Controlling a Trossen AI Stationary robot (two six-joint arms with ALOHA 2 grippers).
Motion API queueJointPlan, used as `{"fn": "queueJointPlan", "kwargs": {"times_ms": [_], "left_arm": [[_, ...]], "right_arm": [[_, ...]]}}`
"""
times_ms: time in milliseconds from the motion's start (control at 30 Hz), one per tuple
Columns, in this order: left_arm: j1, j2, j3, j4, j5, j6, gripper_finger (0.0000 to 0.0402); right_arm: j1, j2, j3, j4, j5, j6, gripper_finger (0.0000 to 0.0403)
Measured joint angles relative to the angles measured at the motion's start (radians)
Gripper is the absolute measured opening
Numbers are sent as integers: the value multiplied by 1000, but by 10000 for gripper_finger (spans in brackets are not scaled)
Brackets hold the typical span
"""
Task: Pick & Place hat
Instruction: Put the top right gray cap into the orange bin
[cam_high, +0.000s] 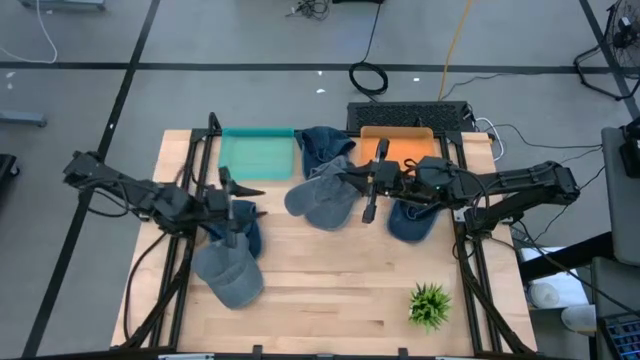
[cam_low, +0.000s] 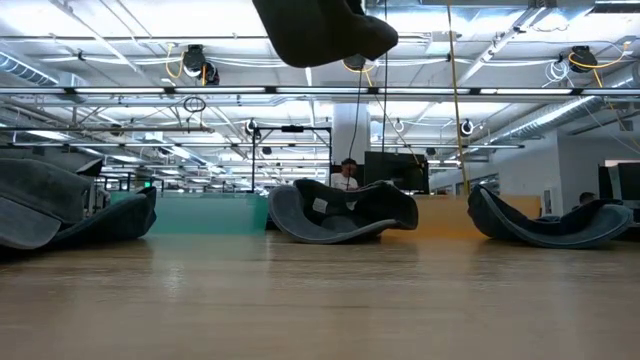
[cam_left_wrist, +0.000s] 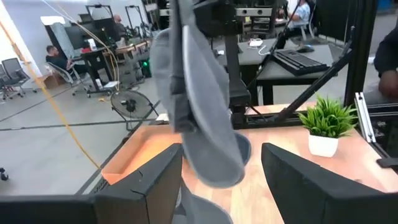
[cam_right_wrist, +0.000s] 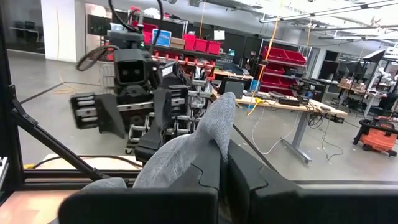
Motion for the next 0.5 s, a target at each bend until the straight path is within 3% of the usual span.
{"fn": "queueJointPlan", "kwargs": {"times_ms": [233, 500], "left_arm": [[14, 168, 109, 2, -23, -10, 230], [82, 250, 160, 3, -87, -132, 230]], "right_arm": [[2, 0, 0, 0, -3, 7, 0], [9, 0, 0, 0, -6, 22, 0]]}}
